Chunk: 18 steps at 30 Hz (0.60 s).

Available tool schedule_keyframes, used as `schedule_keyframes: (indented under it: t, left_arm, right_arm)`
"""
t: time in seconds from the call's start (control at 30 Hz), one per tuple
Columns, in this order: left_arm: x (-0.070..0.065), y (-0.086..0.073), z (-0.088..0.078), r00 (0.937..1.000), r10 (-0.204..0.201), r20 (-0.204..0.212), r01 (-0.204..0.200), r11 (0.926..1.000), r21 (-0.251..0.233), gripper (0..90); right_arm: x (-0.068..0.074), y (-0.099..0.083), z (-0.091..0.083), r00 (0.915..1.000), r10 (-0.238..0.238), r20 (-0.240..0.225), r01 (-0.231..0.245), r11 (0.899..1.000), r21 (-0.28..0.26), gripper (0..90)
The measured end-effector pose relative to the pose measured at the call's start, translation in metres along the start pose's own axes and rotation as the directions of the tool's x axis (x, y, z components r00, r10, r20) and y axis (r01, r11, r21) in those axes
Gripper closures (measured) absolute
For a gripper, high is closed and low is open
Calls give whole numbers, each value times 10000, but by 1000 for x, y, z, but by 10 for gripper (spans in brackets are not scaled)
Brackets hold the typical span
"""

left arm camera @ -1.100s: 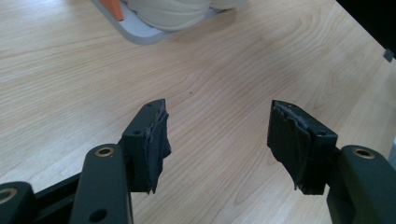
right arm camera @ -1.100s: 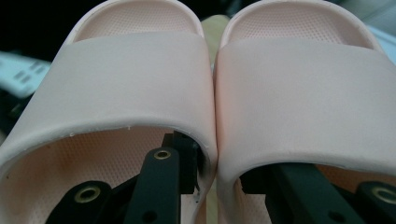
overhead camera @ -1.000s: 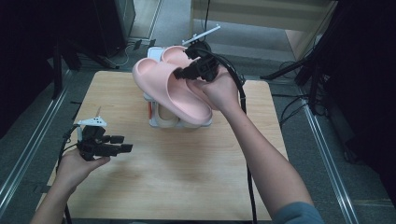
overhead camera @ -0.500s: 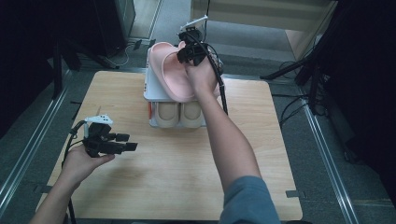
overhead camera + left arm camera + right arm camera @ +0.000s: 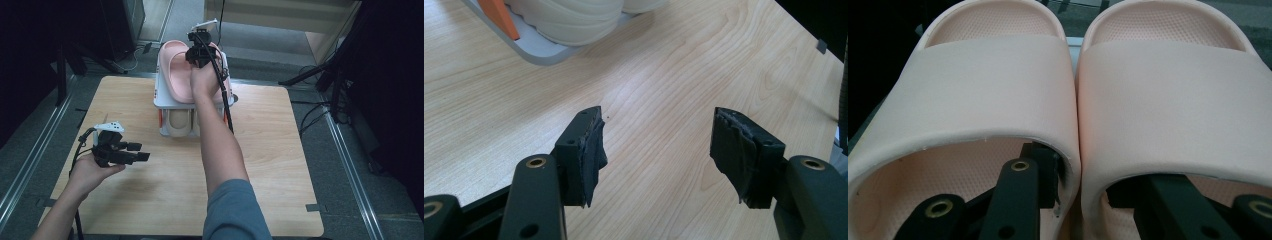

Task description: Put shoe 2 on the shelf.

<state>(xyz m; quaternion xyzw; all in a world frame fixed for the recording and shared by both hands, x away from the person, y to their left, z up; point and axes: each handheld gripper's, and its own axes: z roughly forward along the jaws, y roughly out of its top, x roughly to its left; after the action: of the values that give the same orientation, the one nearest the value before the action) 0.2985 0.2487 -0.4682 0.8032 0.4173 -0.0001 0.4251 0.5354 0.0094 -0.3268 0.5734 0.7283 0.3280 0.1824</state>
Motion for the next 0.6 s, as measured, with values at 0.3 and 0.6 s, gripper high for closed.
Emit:
schedule_keyframes:
  t: [0.3,0.6]
  left_arm:
    - [0,0,0,10000,50,-26,-49,10000,21,386]
    - [0,0,0,10000,57,-31,-57,10000,49,386]
  right_arm:
    - [-3,0,6,9994,293,183,-295,9995,103,714]
    - [1,-1,7,9991,220,356,-221,9997,45,676]
